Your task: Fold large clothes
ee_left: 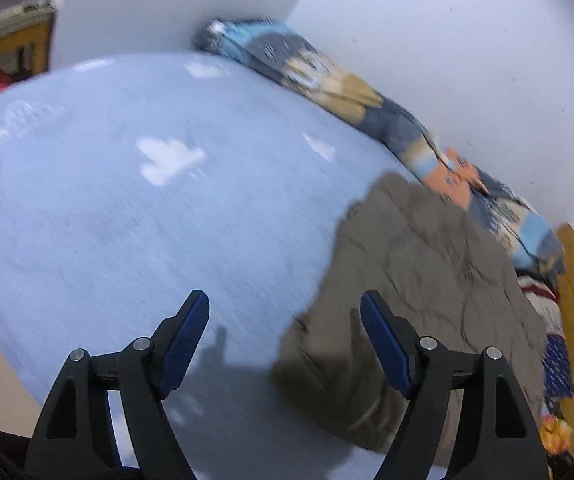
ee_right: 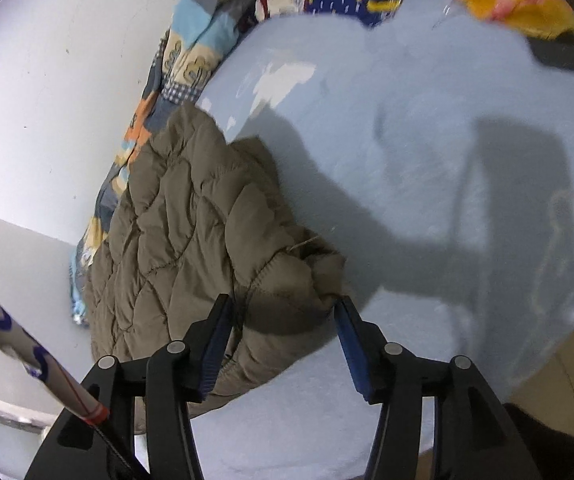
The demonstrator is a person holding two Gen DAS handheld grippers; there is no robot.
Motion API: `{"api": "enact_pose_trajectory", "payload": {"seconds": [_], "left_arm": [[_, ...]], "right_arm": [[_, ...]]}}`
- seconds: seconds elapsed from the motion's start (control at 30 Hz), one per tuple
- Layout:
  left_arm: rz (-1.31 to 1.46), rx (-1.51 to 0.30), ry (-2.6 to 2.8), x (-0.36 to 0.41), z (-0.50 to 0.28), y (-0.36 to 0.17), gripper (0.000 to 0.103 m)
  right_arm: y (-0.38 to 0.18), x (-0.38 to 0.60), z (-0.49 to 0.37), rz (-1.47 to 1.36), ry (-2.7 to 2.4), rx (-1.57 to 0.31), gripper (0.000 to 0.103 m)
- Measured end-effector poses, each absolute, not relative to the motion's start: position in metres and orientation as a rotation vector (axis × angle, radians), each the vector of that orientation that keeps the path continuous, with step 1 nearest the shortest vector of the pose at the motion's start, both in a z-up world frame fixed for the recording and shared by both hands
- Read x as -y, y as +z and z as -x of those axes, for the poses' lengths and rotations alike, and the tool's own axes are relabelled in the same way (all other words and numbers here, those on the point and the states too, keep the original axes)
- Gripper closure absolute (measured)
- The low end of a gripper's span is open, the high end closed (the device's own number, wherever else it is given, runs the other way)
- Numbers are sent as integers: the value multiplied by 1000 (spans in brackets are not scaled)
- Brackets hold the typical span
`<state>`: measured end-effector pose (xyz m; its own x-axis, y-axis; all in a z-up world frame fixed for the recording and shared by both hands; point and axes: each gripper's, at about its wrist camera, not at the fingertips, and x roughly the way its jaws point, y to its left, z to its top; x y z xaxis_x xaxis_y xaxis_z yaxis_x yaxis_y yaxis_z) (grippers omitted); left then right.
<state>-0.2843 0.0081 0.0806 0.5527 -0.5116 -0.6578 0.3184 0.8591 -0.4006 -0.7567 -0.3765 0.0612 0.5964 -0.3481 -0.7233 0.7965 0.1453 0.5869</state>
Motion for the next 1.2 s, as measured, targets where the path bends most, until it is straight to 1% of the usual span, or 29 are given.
{"api": "enact_pose_trajectory", "payload": {"seconds": [0.1,0.2,0.3,0.43,0.57,0.7,1.0,1.2], "left_arm": [[203,-778,-492,-4,292,93,26],[95,-703,-574,20,311,105,26],[-62,-617,-688,56,342,111,26],[-242,-549,-792,95,378,105,26],[-334,-590,-798,118,386,84,26],[-328,-655,-785,127,376,70,26],[-394,-653,-757,139,385,55,24],[-393,-661,-747,142,385,54,24]], "right_arm": [[82,375,759,-1033,-951,-458,46],[100,371,743,-886,-931,-453,46],[104,361,711,-778,-860,-507,46],[96,353,684,-704,-823,-573,46],[85,357,676,-672,-841,-621,46],[71,363,670,-684,-847,-664,46],[54,367,652,-662,-867,-760,44],[50,368,648,-652,-877,-782,43]]}}
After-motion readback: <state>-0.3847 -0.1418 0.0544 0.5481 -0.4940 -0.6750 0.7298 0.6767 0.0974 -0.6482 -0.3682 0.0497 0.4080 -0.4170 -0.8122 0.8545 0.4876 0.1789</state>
